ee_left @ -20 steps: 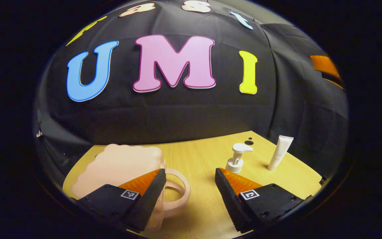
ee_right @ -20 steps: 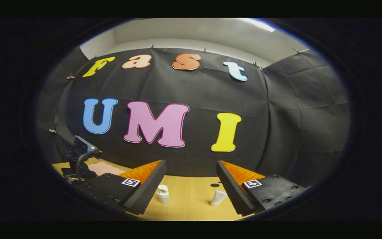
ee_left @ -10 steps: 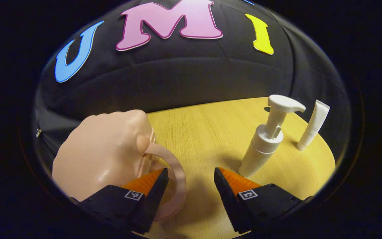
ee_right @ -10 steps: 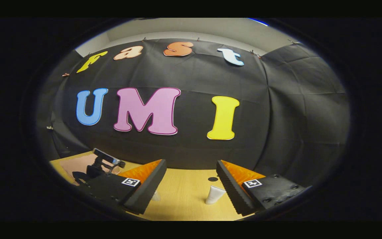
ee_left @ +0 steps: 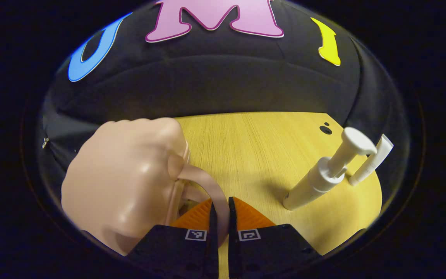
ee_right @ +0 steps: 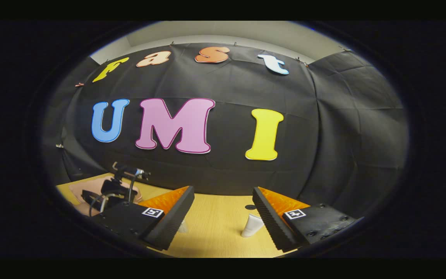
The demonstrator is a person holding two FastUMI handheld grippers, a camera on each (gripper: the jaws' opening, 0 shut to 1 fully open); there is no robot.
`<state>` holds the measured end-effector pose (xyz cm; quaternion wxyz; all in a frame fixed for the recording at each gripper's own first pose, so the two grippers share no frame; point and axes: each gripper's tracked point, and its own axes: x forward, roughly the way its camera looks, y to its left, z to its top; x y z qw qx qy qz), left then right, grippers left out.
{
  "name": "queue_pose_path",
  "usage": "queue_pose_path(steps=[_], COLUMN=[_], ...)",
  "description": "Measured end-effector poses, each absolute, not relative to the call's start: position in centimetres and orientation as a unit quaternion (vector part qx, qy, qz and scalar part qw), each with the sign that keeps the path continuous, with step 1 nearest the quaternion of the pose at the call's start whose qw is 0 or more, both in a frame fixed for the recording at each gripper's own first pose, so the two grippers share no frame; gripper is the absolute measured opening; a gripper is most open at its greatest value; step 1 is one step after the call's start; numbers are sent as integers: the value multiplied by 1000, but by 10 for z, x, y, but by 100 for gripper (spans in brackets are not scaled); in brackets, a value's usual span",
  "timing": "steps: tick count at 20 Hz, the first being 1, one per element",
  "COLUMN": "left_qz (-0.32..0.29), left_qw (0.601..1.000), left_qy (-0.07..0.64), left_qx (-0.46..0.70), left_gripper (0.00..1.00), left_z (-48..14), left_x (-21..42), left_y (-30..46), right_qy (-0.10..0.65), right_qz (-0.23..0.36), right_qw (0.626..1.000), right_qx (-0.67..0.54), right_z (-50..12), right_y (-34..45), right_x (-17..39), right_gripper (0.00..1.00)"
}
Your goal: First open the suitcase, pack the skin care products into it, and then close the suitcase.
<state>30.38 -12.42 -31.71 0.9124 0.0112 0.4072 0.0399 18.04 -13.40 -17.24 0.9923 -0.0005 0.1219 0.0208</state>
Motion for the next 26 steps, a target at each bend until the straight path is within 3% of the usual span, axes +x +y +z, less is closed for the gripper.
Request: queue_pose_path(steps=[5, 13, 19, 26], left_qz=[38, 30, 96, 186], left_qw=[917, 917, 917, 892], left_qy=[392, 391, 385, 375], left_qx=[-65, -69, 46, 173], left_gripper=[12, 12, 12, 12], left_z=[-221, -112, -100, -164], left_x=[318, 301, 282, 293], left_y=[-113, 21, 185, 341], right_qy=[113, 102, 103, 127], right_qz=[32, 61, 66, 33], right_qw=[993, 993, 992, 990], right_qx=[4, 13, -16, -44], right_z=[-168, -157, -149, -165], right_y=[-122, -94, -85, -80], right_x=[180, 175, 169, 162], right_gripper=[96, 97, 97, 99])
